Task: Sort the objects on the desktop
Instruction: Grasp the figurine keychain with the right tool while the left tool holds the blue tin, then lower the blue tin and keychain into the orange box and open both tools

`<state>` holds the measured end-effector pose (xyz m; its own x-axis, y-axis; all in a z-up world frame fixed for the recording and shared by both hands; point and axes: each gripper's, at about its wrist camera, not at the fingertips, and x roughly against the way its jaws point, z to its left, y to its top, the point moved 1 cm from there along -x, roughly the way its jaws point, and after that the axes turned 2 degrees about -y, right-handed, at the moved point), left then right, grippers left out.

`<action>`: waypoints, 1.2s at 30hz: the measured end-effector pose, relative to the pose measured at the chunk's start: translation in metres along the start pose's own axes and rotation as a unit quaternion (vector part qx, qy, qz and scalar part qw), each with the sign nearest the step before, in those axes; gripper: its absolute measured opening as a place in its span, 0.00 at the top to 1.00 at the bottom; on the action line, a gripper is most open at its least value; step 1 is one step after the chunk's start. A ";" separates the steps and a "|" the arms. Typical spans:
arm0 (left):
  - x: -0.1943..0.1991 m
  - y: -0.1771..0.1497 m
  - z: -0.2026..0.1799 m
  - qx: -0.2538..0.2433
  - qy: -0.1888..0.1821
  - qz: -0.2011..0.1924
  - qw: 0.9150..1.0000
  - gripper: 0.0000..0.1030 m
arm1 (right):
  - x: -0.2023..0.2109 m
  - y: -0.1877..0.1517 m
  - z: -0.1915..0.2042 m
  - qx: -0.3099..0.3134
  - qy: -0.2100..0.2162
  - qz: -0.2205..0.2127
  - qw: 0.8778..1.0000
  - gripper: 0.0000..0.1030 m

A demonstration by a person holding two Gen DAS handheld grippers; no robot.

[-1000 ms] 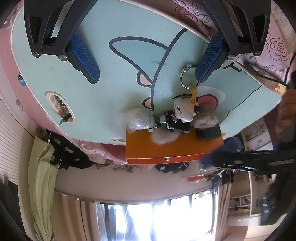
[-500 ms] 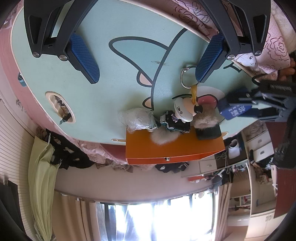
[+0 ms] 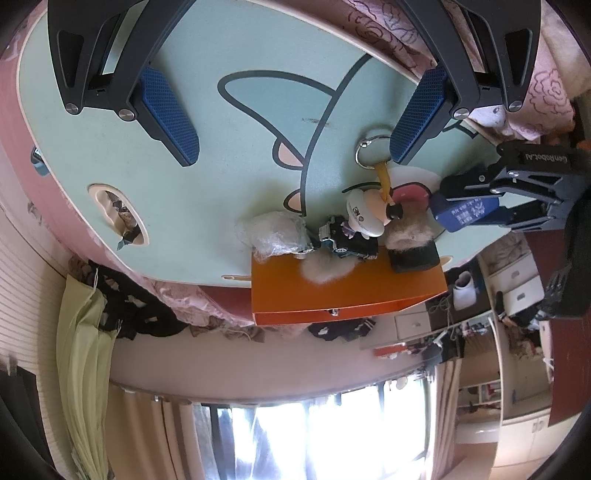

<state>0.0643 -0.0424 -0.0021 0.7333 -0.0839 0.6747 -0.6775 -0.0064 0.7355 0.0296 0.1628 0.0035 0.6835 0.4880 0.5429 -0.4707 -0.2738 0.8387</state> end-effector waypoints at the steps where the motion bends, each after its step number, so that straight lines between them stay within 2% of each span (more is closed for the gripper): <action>1: 0.000 0.000 0.000 -0.001 0.002 -0.001 1.000 0.35 | -0.001 0.004 0.002 -0.002 0.008 0.001 1.000 0.00; 4: 0.000 0.000 0.001 0.003 0.000 -0.002 1.000 0.35 | -0.002 0.019 0.010 -0.003 0.028 -0.003 1.000 0.05; 8: 0.001 0.000 0.002 0.007 0.001 -0.003 1.000 0.35 | -0.021 0.045 0.032 0.018 0.040 0.026 0.999 0.27; 11: 0.002 -0.001 0.003 0.007 0.001 -0.003 1.000 0.35 | -0.044 0.054 0.042 0.014 0.053 0.063 0.996 0.35; 14: 0.002 0.000 0.004 0.010 0.000 -0.003 1.000 0.35 | -0.063 0.049 0.047 0.018 0.053 0.111 0.992 0.64; 18: 0.005 0.001 0.007 0.015 -0.004 -0.006 1.000 0.35 | -0.055 0.047 0.032 -0.019 0.069 0.089 0.993 0.64; 22: 0.012 0.007 0.015 0.024 -0.007 -0.012 1.000 0.35 | -0.024 0.049 0.013 -0.040 0.079 0.044 0.995 0.64; 25: 0.027 0.023 0.025 0.032 0.000 -0.038 0.999 0.35 | -0.003 0.067 0.001 -0.052 0.083 0.008 0.995 0.64; 28: 0.041 0.045 0.033 0.033 0.009 -0.066 0.997 0.35 | 0.008 0.099 -0.006 -0.045 0.069 -0.026 0.996 0.64; 32: 0.043 0.085 0.048 0.046 0.025 -0.089 0.995 0.35 | -0.005 0.143 -0.002 -0.032 0.066 -0.043 0.996 0.64; 36: 0.016 0.120 0.066 0.076 0.019 -0.074 0.994 0.35 | -0.050 0.173 0.007 -0.023 0.051 -0.027 0.998 0.64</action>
<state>-0.0089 -0.1104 0.0926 0.8254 -0.0327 0.5637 -0.5606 -0.1668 0.8111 -0.0815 0.0851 0.1217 0.6488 0.5840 0.4879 -0.4620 -0.2071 0.8624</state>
